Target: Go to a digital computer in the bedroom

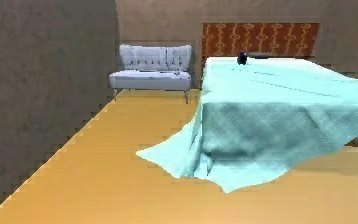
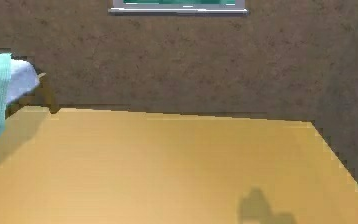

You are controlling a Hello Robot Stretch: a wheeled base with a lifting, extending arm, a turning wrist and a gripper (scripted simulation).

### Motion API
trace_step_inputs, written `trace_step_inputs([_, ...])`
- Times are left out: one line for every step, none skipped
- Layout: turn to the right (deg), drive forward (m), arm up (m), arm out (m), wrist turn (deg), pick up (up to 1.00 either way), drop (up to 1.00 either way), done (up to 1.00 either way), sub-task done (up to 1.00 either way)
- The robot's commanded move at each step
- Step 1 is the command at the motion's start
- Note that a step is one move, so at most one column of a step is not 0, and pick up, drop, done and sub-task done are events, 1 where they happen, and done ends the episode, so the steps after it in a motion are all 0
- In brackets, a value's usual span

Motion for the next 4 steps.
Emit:
trace_step_inputs([-45.0,0.00,0.00,0.00,0.0,0.00,0.00,0.00,0.00])
trace_step_inputs([-18.0,0.00,0.00,0.00,0.0,0.00,0.00,0.00,0.00])
trace_step_inputs([0.0,0.70,0.00,0.00,0.0,0.00,0.00,0.00,0.00])
trace_step_inputs([-45.0,0.00,0.00,0.00,0.0,0.00,0.00,0.00,0.00])
